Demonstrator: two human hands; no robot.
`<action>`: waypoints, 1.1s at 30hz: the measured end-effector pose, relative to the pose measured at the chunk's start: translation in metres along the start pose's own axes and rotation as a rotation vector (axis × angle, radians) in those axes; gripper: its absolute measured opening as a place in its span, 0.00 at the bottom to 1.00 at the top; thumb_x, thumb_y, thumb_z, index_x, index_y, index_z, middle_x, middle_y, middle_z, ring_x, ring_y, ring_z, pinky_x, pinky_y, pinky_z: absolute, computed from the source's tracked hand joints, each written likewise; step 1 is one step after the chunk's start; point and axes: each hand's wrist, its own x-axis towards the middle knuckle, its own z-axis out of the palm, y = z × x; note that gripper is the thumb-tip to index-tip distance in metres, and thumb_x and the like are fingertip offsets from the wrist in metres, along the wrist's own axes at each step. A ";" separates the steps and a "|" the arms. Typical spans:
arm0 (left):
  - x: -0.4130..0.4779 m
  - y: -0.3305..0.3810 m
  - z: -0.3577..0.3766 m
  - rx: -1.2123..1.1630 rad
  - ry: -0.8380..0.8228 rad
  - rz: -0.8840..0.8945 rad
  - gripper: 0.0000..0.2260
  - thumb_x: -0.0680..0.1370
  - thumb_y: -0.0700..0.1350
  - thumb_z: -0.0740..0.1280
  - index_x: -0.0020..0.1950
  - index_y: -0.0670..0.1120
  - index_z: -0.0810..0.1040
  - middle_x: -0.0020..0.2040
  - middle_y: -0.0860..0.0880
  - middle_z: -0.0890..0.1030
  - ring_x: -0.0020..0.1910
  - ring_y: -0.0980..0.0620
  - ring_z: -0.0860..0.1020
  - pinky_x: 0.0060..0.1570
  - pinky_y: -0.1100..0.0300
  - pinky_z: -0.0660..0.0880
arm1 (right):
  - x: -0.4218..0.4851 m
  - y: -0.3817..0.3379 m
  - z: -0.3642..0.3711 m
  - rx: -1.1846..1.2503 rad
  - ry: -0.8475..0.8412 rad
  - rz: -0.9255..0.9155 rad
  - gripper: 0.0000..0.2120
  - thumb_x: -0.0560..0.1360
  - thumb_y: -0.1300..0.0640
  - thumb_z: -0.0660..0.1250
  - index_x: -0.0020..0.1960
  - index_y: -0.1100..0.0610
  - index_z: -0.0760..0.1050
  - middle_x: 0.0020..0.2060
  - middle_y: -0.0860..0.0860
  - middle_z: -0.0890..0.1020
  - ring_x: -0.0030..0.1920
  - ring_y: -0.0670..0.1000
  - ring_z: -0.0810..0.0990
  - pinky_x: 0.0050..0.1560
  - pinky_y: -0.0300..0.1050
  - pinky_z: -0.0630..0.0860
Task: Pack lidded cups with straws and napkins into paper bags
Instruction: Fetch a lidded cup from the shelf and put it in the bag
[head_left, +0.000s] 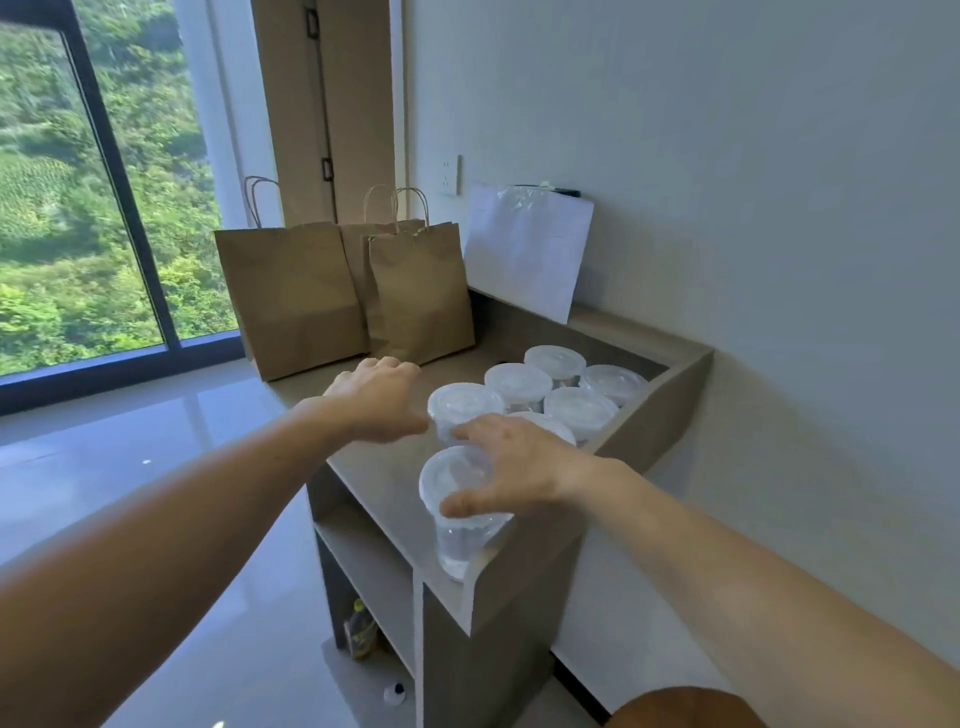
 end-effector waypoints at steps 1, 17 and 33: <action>0.003 -0.004 0.002 -0.008 0.003 0.003 0.34 0.72 0.58 0.67 0.76 0.50 0.62 0.73 0.48 0.67 0.72 0.45 0.64 0.64 0.48 0.67 | 0.003 -0.003 0.002 -0.068 -0.028 -0.011 0.47 0.64 0.27 0.68 0.76 0.46 0.60 0.73 0.46 0.67 0.73 0.53 0.63 0.69 0.51 0.62; 0.039 0.007 -0.021 -0.096 0.128 0.133 0.32 0.74 0.54 0.67 0.76 0.50 0.63 0.74 0.49 0.66 0.73 0.46 0.63 0.63 0.49 0.67 | 0.004 -0.015 -0.013 0.002 0.034 -0.044 0.43 0.63 0.41 0.76 0.73 0.42 0.61 0.65 0.42 0.67 0.63 0.44 0.66 0.59 0.41 0.69; 0.045 0.170 -0.032 -0.149 0.125 0.492 0.30 0.74 0.57 0.68 0.73 0.48 0.66 0.71 0.46 0.70 0.69 0.43 0.68 0.63 0.47 0.70 | -0.144 0.065 -0.103 0.086 0.390 0.364 0.42 0.58 0.41 0.76 0.71 0.42 0.67 0.60 0.41 0.70 0.59 0.43 0.72 0.56 0.40 0.72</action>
